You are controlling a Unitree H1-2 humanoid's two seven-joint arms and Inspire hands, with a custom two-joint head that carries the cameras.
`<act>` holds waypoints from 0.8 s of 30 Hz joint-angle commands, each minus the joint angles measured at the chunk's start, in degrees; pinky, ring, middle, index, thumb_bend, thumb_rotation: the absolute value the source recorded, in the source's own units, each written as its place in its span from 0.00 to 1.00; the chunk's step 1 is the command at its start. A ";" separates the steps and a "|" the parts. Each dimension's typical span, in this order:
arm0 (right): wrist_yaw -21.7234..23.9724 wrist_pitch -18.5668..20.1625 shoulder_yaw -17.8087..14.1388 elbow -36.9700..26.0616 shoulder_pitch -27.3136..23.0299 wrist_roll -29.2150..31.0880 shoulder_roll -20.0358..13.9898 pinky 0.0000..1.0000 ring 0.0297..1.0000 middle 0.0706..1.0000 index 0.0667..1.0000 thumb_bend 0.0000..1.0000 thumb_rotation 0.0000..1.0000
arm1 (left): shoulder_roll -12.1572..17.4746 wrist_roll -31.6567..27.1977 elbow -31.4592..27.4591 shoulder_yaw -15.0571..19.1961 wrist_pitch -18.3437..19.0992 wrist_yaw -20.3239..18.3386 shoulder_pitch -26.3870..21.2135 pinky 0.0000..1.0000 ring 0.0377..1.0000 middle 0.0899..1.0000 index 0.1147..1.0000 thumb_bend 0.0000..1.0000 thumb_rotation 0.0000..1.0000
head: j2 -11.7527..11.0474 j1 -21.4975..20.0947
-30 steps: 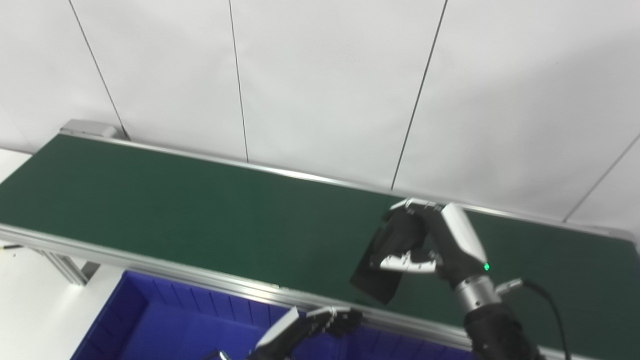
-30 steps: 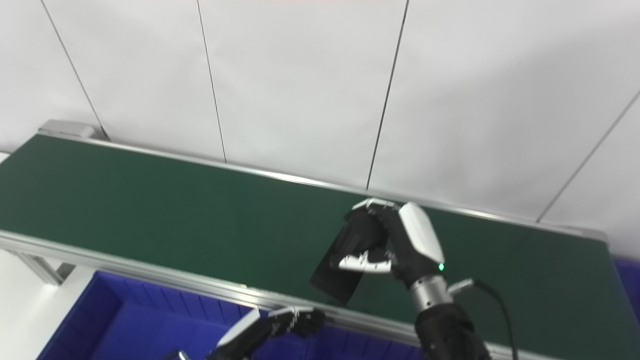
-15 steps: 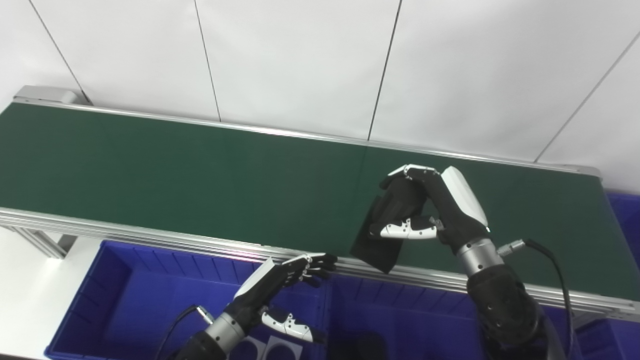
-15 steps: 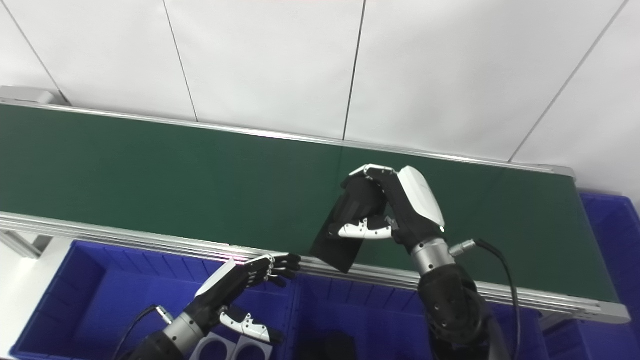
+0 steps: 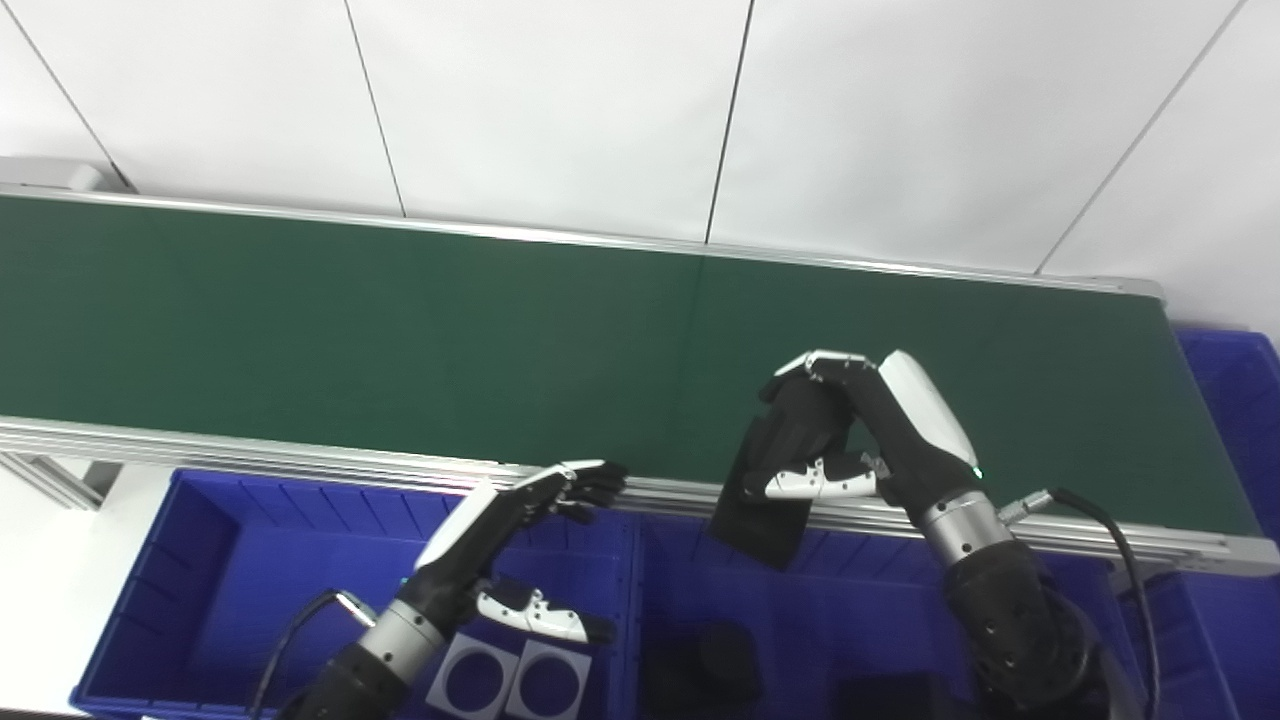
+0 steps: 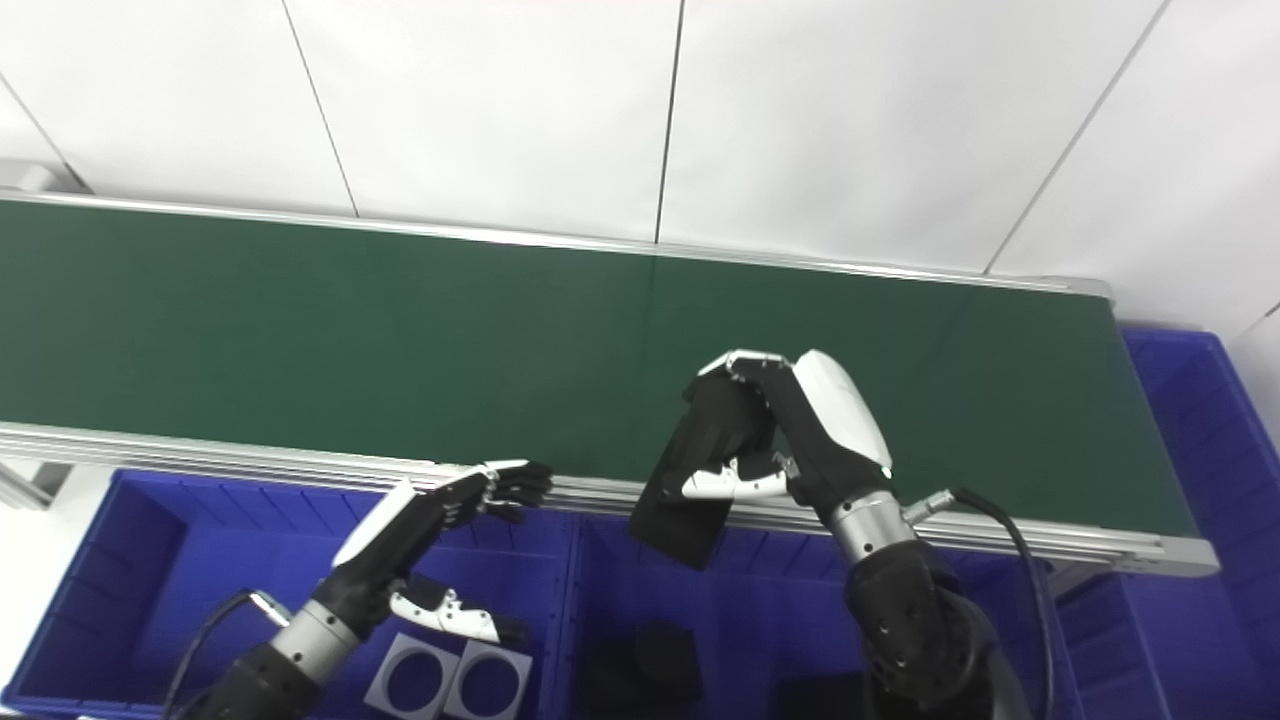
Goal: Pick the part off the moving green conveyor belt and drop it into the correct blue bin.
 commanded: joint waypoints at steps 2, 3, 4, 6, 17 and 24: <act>0.34 0.85 -0.68 -2.85 -0.21 0.42 -0.48 0.27 0.33 0.43 0.54 0.50 0.00 | 1.15 0.22 -3.40 1.39 -0.56 1.23 0.73 0.68 0.74 0.77 0.79 0.88 0.22 | 0.36 -0.32; 0.40 0.72 -0.68 -2.90 0.21 0.36 -0.56 0.27 0.33 0.43 0.53 0.50 0.00 | 1.47 0.03 -4.00 1.77 -0.44 1.15 1.13 0.67 0.74 0.77 0.79 0.88 0.22 | 0.55 -0.64; 0.28 0.23 -0.68 -2.61 0.71 0.33 -0.76 0.27 0.33 0.43 0.53 0.50 0.00 | 1.90 0.08 -4.42 2.15 -0.59 1.18 1.53 0.67 0.74 0.78 0.79 0.88 0.20 | 0.59 -0.71; -0.04 -0.52 -0.58 -2.05 1.50 0.04 -1.05 0.27 0.33 0.43 0.53 0.50 0.00 | 2.57 0.22 -5.18 2.69 -0.51 1.22 2.22 0.67 0.73 0.77 0.79 0.87 0.19 | 0.75 -0.99; -0.18 -6.11 2.87 4.84 3.37 -2.16 -6.35 0.26 0.34 0.41 0.51 0.50 0.00 | 2.50 -0.75 -5.78 4.20 -1.06 1.40 3.19 0.64 0.70 0.75 0.77 0.87 0.18 | 1.58 -2.87; 4.57 -6.08 6.72 8.40 0.72 -4.85 -10.38 0.26 0.34 0.40 0.51 0.51 0.00 | 2.40 -0.90 -5.75 4.32 -1.12 1.47 2.85 0.63 0.69 0.73 0.76 0.87 0.14 | 1.90 -3.14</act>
